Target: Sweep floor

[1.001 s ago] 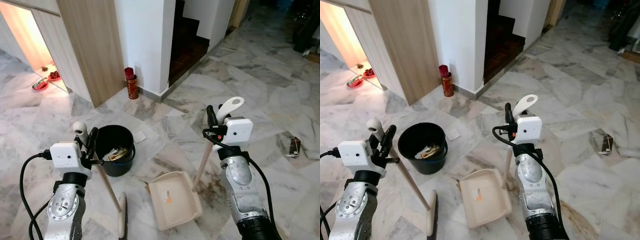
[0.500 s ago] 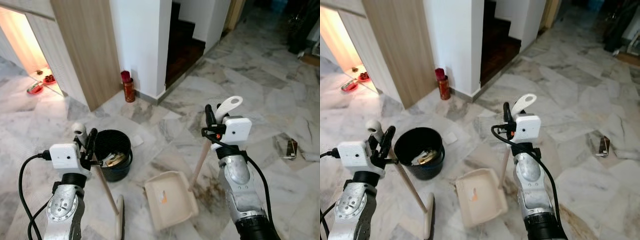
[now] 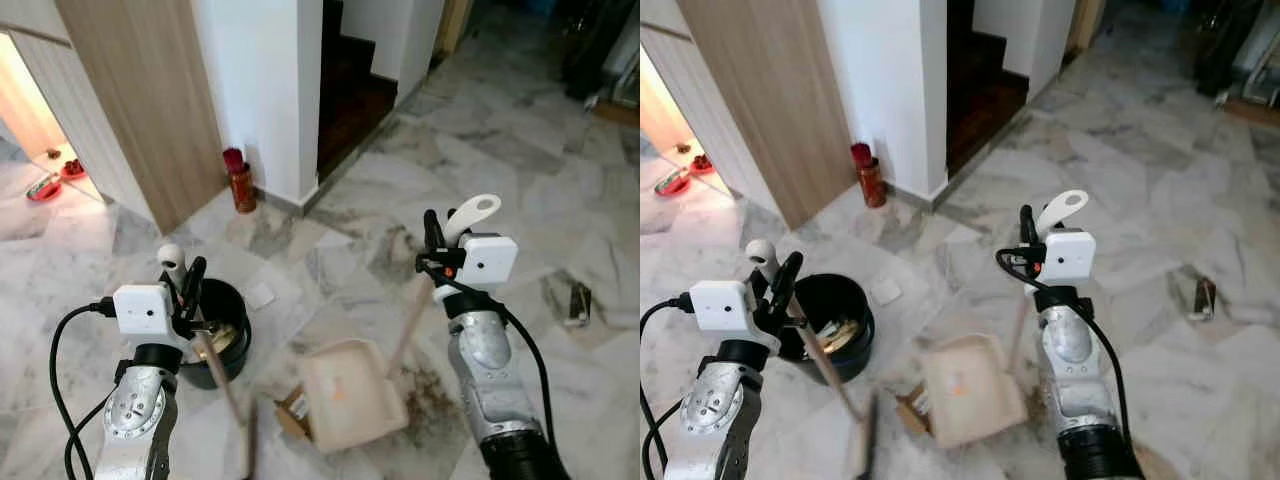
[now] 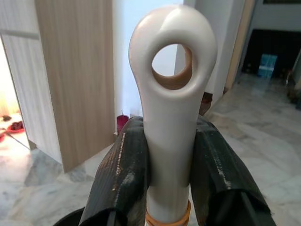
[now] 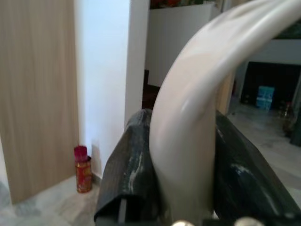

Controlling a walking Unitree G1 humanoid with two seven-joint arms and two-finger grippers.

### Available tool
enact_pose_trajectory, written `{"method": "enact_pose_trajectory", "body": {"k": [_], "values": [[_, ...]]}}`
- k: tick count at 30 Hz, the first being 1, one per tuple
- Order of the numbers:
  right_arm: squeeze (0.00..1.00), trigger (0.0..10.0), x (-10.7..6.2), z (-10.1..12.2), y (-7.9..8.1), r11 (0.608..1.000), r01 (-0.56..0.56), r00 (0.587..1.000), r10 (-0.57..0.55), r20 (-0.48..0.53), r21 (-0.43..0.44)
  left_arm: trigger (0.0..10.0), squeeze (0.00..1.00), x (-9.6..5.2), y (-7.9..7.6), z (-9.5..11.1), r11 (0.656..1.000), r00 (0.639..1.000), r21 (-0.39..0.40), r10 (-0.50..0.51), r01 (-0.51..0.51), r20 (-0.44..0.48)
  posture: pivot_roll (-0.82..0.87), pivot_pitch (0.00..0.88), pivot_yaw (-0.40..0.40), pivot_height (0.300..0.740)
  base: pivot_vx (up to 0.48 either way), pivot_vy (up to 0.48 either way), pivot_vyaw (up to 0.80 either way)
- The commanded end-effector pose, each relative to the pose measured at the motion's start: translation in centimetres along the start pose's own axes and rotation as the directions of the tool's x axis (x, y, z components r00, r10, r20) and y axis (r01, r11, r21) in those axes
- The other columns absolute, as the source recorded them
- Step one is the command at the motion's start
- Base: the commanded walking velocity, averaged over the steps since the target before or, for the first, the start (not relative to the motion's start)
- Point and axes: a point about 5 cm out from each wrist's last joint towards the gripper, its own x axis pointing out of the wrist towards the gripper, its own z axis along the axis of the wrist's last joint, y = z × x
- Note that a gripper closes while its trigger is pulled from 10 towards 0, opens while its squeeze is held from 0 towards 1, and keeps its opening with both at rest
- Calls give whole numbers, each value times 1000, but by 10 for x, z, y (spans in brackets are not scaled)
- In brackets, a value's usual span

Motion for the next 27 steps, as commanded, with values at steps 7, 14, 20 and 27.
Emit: {"method": "enact_pose_trajectory", "body": {"k": [7,14,20,27], "values": [[0,10000,5,12,4,1000,-7,998,6,63,30,10000,0,1,3,6,999,1000,32,-2,1,20,116,73,-4,740,247,0,0],[0,10000,2,9,2,1000,-1,999,0,50,17,10000,0,-3,0,3,1000,1000,15,-19,19,-2,112,104,0,740,0,0,0],[0,10000,-3,-1,-10,1000,23,999,-23,23,-19,10000,0,-5,1,4,1000,1000,18,-20,20,-7,114,127,10,740,0,0,0],[0,10000,-13,-14,-35,990,91,995,-93,-20,-107,10000,0,-7,-1,3,999,999,19,-44,44,-25,98,166,31,740,0,0,0]]}}
